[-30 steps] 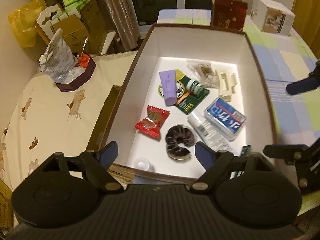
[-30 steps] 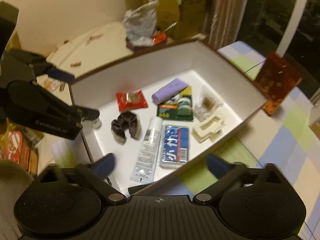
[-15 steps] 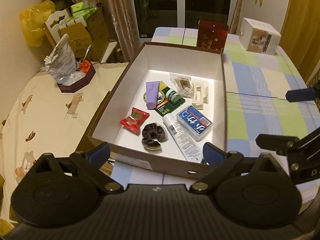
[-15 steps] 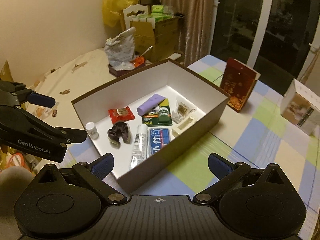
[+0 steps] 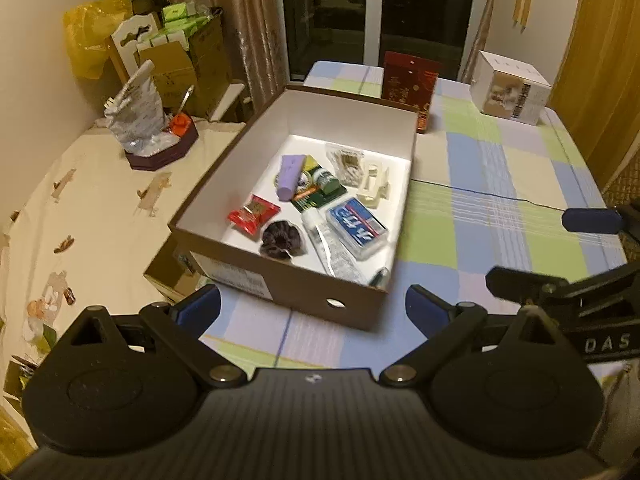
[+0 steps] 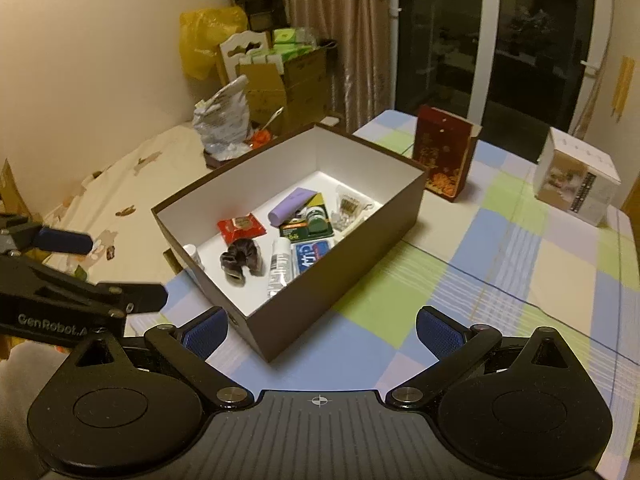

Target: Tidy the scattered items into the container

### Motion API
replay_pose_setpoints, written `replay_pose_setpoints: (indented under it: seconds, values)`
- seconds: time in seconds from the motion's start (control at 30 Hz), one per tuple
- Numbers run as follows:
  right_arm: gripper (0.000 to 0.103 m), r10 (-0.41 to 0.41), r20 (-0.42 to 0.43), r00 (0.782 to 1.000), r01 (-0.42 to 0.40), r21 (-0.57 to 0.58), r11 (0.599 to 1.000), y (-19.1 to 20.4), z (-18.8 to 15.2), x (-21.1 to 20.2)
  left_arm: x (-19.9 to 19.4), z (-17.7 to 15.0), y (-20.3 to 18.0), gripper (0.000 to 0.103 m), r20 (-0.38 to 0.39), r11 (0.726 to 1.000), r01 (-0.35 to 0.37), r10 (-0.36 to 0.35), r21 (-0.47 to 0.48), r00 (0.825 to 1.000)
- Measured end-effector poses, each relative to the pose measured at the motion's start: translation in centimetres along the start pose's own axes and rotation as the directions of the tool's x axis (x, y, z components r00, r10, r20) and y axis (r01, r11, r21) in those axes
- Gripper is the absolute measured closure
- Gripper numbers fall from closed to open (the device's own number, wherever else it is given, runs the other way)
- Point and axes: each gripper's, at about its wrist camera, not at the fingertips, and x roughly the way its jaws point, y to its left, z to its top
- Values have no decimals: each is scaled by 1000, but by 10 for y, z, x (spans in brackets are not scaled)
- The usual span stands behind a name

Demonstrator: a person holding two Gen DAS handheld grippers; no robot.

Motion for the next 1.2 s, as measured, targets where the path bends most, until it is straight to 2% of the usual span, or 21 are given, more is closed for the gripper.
replay_pose_setpoints:
  seconds: [0.2, 0.43, 0.7, 1.2]
  values:
    - [0, -3, 1, 1000, 3, 39, 999, -4, -14, -14, -14, -10, -7, 6, 12, 999, -43, 43, -28, 999]
    - [0, -31, 2, 1000, 31, 23, 999, -2, -27, -23, -24, -23, -16, 5, 24, 995, -86, 88, -57, 996]
    - [0, -68, 5, 998, 67, 12, 998, -3, -38, -31, -28, -32, -26, 5, 34, 994, -89, 91, -60, 995]
    - [0, -69, -1, 998, 69, 16, 997, -2, -44, -42, -29, -44, -30, 5, 24, 994, -76, 78, -75, 997]
